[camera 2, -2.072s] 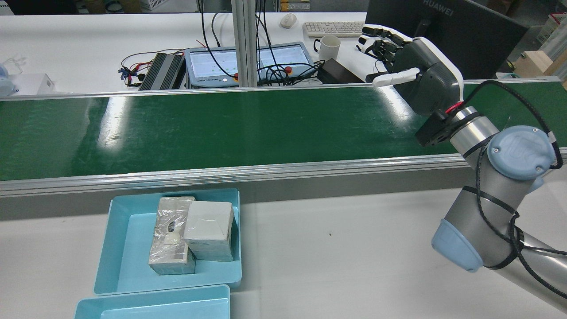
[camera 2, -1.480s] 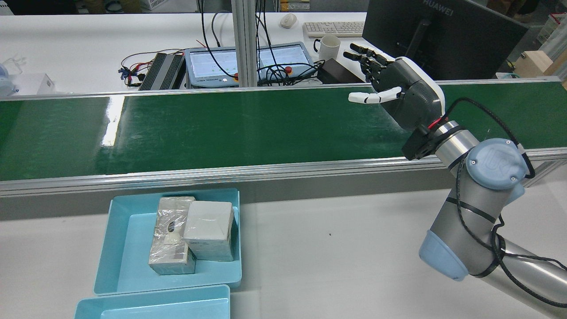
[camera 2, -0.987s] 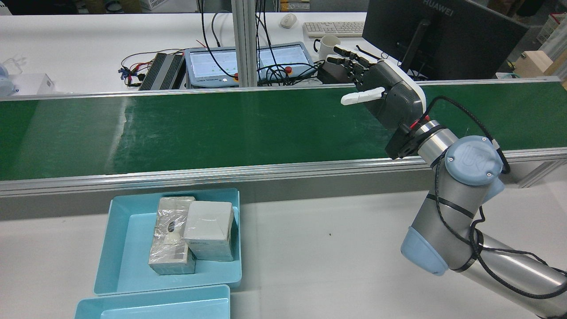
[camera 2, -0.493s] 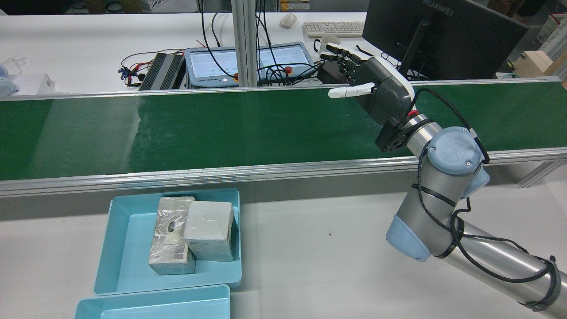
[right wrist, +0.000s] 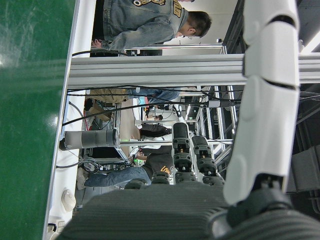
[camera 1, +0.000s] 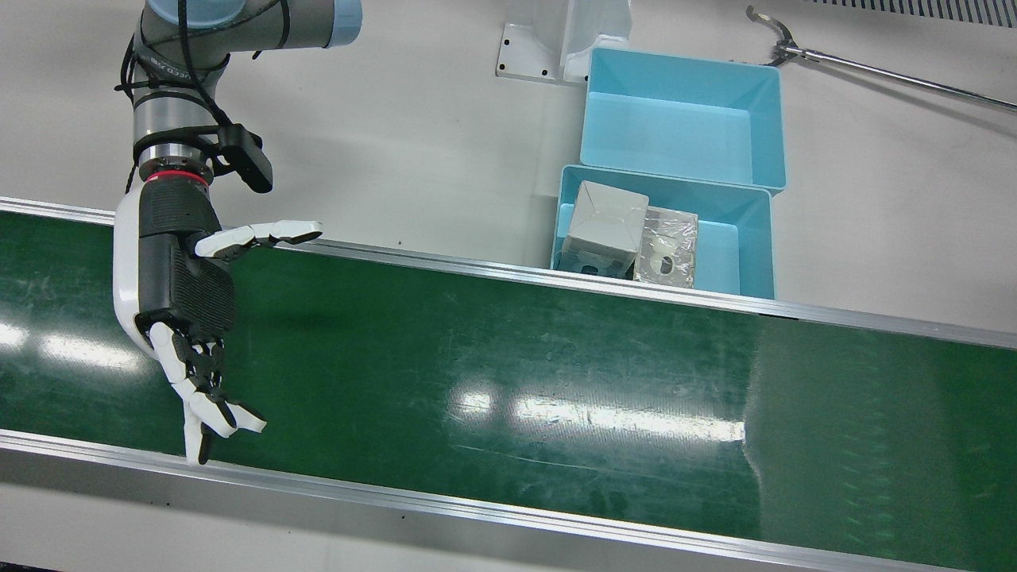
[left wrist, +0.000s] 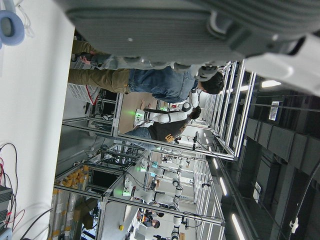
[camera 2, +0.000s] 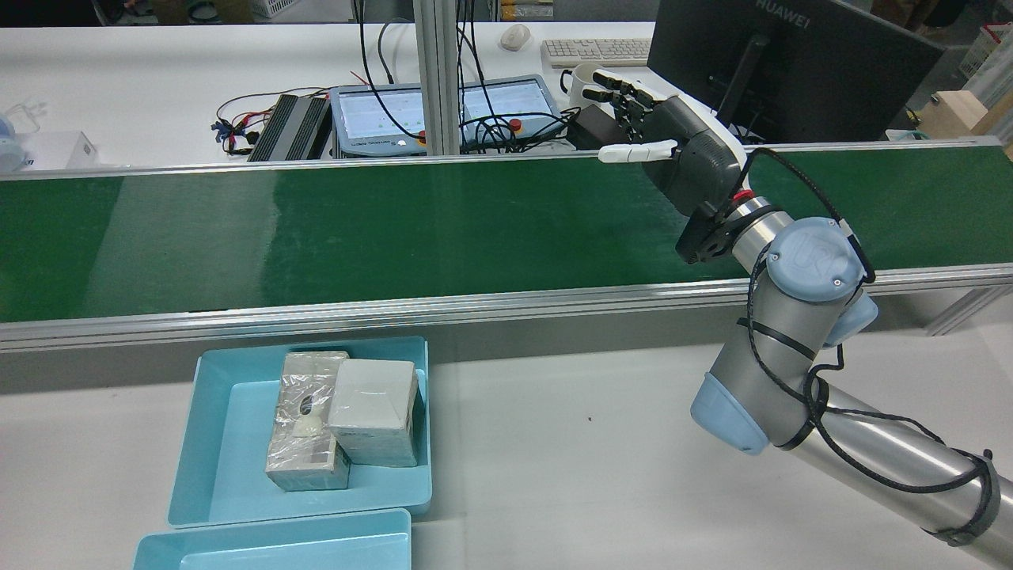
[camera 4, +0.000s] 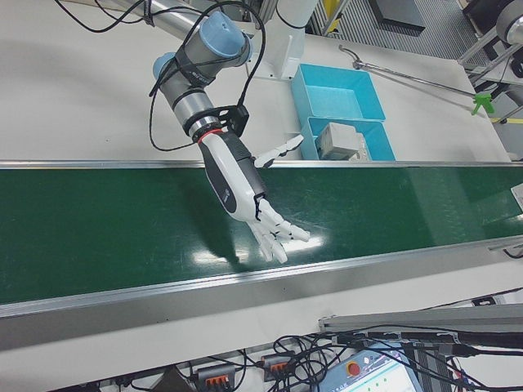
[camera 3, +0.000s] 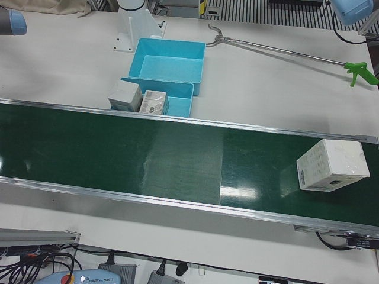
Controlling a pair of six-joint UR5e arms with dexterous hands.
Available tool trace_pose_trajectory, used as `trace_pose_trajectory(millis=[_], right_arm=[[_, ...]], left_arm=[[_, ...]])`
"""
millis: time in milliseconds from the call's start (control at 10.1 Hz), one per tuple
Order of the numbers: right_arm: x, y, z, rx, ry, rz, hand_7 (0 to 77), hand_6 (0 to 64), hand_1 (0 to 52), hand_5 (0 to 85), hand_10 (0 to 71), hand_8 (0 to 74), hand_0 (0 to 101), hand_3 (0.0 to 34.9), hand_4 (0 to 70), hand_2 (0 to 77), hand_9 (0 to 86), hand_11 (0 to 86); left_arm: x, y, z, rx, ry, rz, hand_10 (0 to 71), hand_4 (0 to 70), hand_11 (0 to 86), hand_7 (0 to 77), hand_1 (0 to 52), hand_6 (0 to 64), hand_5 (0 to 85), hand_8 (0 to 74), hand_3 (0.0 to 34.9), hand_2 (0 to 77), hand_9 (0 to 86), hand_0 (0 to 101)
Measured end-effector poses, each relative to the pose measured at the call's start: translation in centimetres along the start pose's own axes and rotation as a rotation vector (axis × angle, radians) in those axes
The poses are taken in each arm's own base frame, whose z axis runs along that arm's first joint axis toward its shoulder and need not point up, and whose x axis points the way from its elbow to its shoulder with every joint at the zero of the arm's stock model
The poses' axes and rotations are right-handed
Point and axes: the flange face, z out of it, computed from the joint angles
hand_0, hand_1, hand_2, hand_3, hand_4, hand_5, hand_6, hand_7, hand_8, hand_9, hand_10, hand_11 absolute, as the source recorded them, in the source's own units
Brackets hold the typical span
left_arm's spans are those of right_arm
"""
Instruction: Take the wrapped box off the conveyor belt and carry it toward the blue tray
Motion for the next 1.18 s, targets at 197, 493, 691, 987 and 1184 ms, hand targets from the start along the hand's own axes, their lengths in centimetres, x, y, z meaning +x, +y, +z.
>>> trace_pose_trajectory(millis=[197, 493, 691, 987, 1184], right_arm=[[0.0, -0.06, 0.02, 0.001, 0.0, -0.001, 19.6, 6.5, 12.0, 10.4, 0.0, 1.1, 46, 0.0, 10.4, 8.7, 3.8, 1.1], [-0.01, 0.23, -0.03, -0.005, 0.0, 0.003, 19.6, 6.5, 12.0, 11.5, 0.0, 1.1, 46, 0.0, 10.9, 7.1, 4.4, 1.1], [0.0, 0.38, -0.13, -0.008, 0.0, 0.004, 19.6, 6.5, 12.0, 11.5, 0.0, 1.1, 46, 0.0, 10.4, 7.6, 5.4, 1.1], [0.01, 0.35, -0.18, -0.007, 0.001, 0.005, 20.7, 6.5, 12.0, 11.5, 0.0, 2.2, 46, 0.0, 10.9, 8.7, 5.4, 1.1], [0.09, 0.23, -0.19, -0.005, 0.002, 0.004, 20.2, 6.5, 12.0, 11.5, 0.0, 2.2, 46, 0.0, 10.9, 8.7, 5.4, 1.1]], left_arm=[[0.0, 0.0, 0.0, 0.0, 0.0, 0.0, 0.0, 0.5, 0.5, 0.5, 0.0, 0.5, 1.1, 0.5, 0.0, 0.5, 0.5, 0], [0.0, 0.0, 0.0, 0.0, 0.0, 0.0, 0.0, 0.5, 0.0, 0.5, 0.0, 0.5, 1.1, 0.5, 0.0, 0.5, 0.5, 0], [0.0, 0.0, 0.0, 0.0, 0.0, 0.0, 0.0, 0.5, 0.5, 0.5, 0.0, 0.5, 1.1, 0.5, 0.0, 0.5, 0.5, 0], [0.0, 0.0, 0.0, 0.0, 0.0, 0.0, 0.0, 0.5, 0.5, 0.5, 0.0, 0.0, 1.1, 0.5, 0.0, 0.5, 0.5, 0], [0.0, 0.0, 0.0, 0.0, 0.0, 0.0, 0.5, 0.0, 0.5, 0.5, 0.0, 0.5, 1.1, 0.5, 0.0, 0.5, 0.0, 0]])
